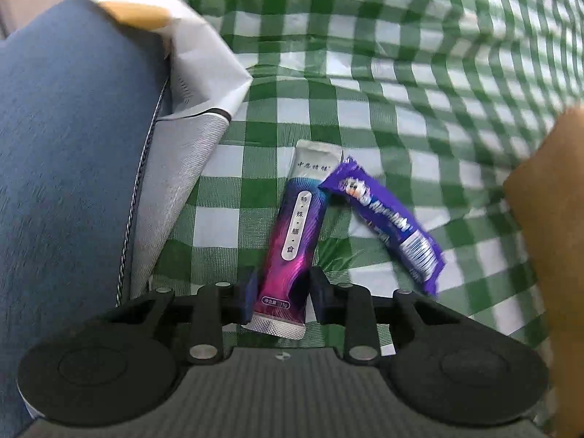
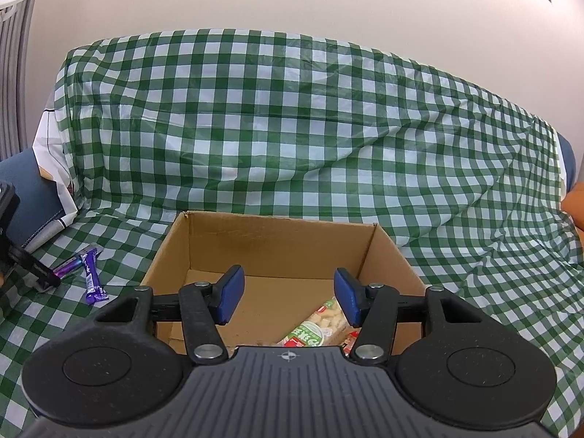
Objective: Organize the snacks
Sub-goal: 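Close the left tool on the tube packet's end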
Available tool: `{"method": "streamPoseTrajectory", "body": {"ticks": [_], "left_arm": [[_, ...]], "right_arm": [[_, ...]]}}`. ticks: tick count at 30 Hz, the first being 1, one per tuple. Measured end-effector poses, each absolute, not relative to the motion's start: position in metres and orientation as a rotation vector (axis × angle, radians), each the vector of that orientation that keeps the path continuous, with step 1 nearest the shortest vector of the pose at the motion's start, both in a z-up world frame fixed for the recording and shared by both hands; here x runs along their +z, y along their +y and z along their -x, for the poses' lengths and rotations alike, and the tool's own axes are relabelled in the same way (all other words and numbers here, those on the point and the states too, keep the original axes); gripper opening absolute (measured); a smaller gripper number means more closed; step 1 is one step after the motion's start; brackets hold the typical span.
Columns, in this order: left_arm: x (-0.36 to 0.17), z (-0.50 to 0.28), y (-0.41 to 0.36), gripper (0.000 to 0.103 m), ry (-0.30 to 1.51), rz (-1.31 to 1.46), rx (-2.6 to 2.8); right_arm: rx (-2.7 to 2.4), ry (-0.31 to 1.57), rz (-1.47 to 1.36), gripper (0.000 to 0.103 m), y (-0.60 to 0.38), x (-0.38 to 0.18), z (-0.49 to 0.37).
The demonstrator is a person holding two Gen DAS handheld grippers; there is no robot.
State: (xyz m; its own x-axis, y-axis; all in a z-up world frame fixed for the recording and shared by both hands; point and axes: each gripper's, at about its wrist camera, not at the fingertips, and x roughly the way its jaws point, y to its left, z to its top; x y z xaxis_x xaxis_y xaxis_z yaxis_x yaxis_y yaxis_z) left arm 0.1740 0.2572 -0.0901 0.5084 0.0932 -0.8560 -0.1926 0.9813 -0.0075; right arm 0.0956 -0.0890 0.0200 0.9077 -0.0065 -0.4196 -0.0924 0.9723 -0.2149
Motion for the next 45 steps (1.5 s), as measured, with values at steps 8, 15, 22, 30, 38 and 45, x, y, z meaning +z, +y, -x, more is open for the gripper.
{"method": "streamPoseTrajectory", "body": {"ticks": [8, 15, 22, 30, 38, 45], "left_arm": [[-0.078, -0.163, 0.278, 0.026, 1.1, 0.271, 0.206], [-0.082, -0.167, 0.267, 0.036, 1.108, 0.217, 0.2], [-0.099, -0.178, 0.256, 0.036, 1.134, 0.144, 0.199], [-0.078, -0.17, 0.27, 0.025, 1.093, 0.313, 0.186], [-0.078, -0.17, 0.274, 0.042, 1.125, 0.355, 0.205], [-0.091, -0.178, 0.262, 0.042, 1.139, 0.266, 0.195]], "right_arm": [[0.056, 0.427, 0.243, 0.057, -0.087, 0.019, -0.094], [0.054, 0.428, 0.245, 0.057, -0.087, 0.018, -0.095], [0.056, 0.429, 0.248, 0.057, -0.086, 0.018, -0.095], [0.055, 0.428, 0.249, 0.058, -0.087, 0.017, -0.095], [0.079, 0.437, 0.266, 0.059, -0.085, 0.015, -0.096], [0.13, 0.404, 0.328, 0.059, -0.076, 0.014, -0.089]]}}
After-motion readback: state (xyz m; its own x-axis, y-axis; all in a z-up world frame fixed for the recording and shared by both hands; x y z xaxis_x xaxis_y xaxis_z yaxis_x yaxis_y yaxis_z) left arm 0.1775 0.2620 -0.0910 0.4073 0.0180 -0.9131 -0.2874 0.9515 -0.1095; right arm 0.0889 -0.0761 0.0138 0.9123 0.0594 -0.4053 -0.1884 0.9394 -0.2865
